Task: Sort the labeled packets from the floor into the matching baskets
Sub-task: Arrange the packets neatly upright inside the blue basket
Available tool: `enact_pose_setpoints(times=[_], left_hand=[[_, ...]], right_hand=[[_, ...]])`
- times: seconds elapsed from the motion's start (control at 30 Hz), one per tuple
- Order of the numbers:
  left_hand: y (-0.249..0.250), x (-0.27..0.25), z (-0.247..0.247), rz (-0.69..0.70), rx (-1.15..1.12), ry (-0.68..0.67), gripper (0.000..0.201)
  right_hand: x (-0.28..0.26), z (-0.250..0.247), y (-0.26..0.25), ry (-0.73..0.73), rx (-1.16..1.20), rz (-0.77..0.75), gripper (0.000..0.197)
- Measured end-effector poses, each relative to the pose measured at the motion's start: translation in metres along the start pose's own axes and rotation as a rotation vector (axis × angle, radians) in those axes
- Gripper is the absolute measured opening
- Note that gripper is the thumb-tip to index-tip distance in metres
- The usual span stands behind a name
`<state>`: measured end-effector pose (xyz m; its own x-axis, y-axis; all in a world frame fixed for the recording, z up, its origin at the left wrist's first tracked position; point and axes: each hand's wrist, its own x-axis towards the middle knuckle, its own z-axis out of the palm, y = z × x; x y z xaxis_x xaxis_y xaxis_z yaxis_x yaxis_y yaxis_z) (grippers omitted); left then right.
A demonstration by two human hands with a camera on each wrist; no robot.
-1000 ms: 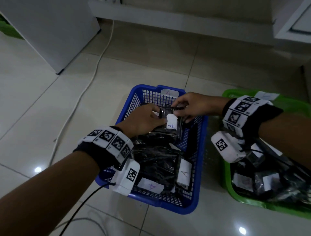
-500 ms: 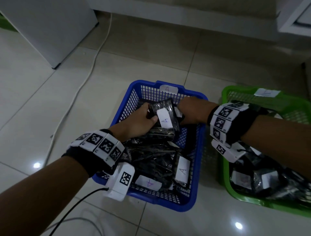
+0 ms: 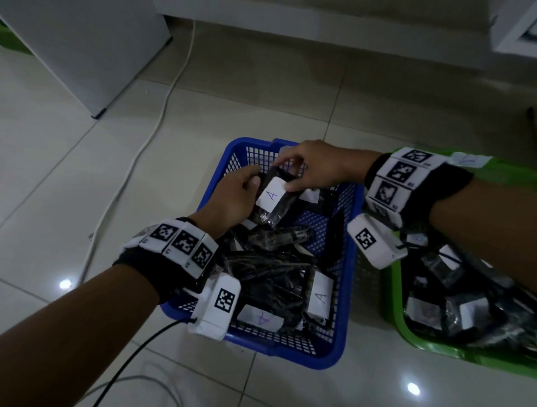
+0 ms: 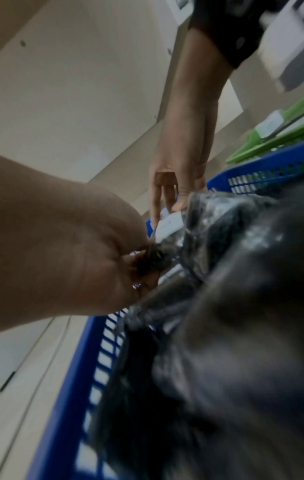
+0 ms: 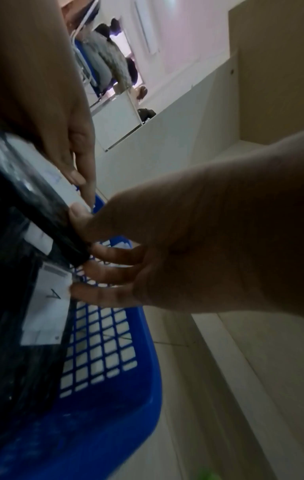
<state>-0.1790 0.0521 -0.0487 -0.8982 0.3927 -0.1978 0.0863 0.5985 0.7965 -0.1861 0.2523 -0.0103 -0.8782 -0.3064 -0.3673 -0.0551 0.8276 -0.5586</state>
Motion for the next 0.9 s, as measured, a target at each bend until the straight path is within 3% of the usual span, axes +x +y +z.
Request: enact_pose_setpoints(times=[0.13, 0.27, 0.33, 0.5, 0.6, 0.7, 0.77, 0.83, 0.9], left_hand=[[-0.010, -0.009, 0.008, -0.142, -0.090, 0.009, 0.037], [-0.015, -0.017, 0.009, -0.029, 0.084, -0.008, 0.038], [-0.017, -0.022, 0.010, 0.051, 0.235, 0.028, 0.047], [-0.033, -0.039, 0.011, 0.075, 0.475, -0.013, 0.090], [-0.031, -0.048, 0.004, 0.197, 0.601, -0.133, 0.081], [-0.034, -0.052, -0.005, 0.215, 0.475, -0.256, 0.069], [-0.040, -0.055, -0.005, 0.205, 0.450, -0.259, 0.071], [-0.041, -0.058, -0.003, 0.194, 0.484, -0.245, 0.073], [-0.041, -0.059, -0.003, 0.183, 0.501, -0.239, 0.073]], right_hand=[[-0.006, 0.003, 0.010, -0.061, 0.153, 0.207, 0.030], [-0.012, 0.009, 0.020, -0.245, 0.457, 0.269, 0.022], [-0.014, 0.009, 0.026, -0.240, 0.532, 0.283, 0.015], [-0.012, 0.009, 0.027, -0.100, 0.670, 0.407, 0.014], [-0.004, 0.023, 0.016, -0.018, 0.667, 0.457, 0.025], [0.011, 0.045, 0.005, 0.121, 0.735, 0.498, 0.035], [0.021, 0.056, 0.000, 0.216, 0.780, 0.549, 0.046], [0.030, 0.063, -0.003, 0.303, 0.706, 0.558, 0.047], [0.037, 0.064, -0.004, 0.368, 0.462, 0.494, 0.046]])
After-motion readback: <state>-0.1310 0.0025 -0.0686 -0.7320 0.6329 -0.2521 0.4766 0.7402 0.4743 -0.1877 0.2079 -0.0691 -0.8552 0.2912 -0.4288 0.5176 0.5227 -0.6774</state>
